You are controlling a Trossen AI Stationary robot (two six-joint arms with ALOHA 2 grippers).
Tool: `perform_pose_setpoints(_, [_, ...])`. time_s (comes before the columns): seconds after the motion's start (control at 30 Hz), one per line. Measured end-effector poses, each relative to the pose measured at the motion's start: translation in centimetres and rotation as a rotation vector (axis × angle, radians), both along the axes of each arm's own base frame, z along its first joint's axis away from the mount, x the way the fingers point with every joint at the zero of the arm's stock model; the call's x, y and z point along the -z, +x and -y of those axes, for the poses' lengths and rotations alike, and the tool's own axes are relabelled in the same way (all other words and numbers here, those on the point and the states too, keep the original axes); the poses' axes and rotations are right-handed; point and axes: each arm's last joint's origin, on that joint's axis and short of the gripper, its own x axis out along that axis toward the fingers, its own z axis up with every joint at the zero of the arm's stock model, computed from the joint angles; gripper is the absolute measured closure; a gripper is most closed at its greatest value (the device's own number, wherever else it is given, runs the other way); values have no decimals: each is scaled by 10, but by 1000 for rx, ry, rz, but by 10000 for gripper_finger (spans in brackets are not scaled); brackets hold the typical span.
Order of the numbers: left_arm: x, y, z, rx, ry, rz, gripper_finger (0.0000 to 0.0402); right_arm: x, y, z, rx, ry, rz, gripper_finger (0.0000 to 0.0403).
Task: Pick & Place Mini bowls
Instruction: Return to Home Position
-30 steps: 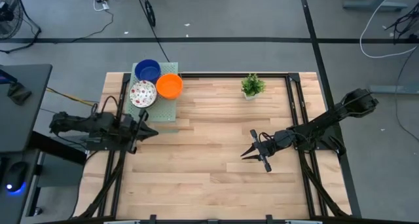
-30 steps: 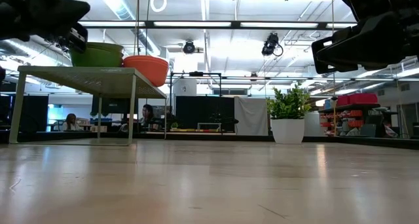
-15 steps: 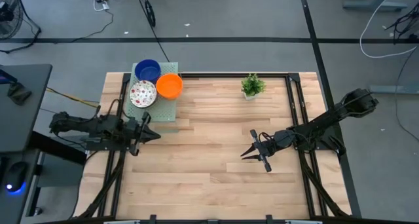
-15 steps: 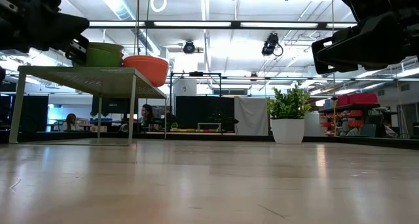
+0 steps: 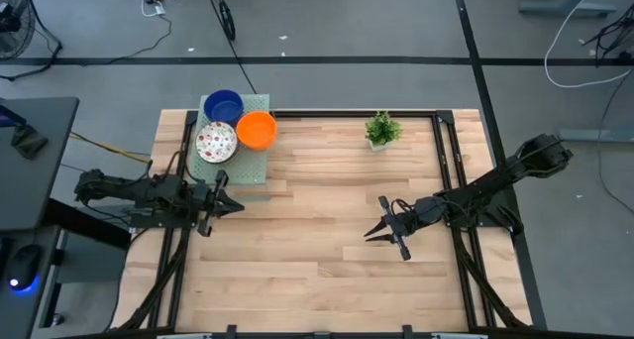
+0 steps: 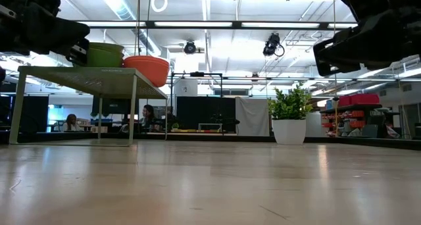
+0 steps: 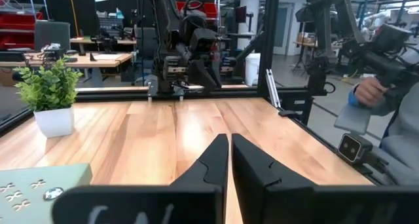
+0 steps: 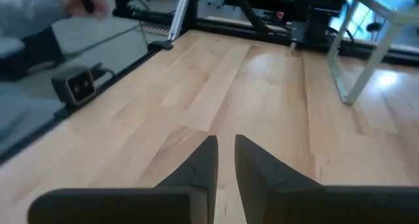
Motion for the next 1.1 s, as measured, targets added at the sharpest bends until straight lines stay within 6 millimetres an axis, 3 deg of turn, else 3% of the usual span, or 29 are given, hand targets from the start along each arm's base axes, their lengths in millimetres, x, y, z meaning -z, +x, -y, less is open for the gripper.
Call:
perform_pose_setpoints(0.13, [0,0,0,0,0,0,375,-9,-2,6,165,121,11,354])
perform_pose_setpoints(0.23, [0,0,0,0,0,-1,375,-16,-8,15,221,114,4,370])
perform_pose_setpoints(0.37, [0,0,0,0,0,0,374,-33,-21,28,227,96,38,397])
perform_pose_setpoints(0.6, [0,0,0,0,0,0,374,-57,-48,48,166,110,132,397])
perform_pose_setpoints(1.1, [0,0,0,0,0,1,374,-45,-94,62,180,164,248,400])
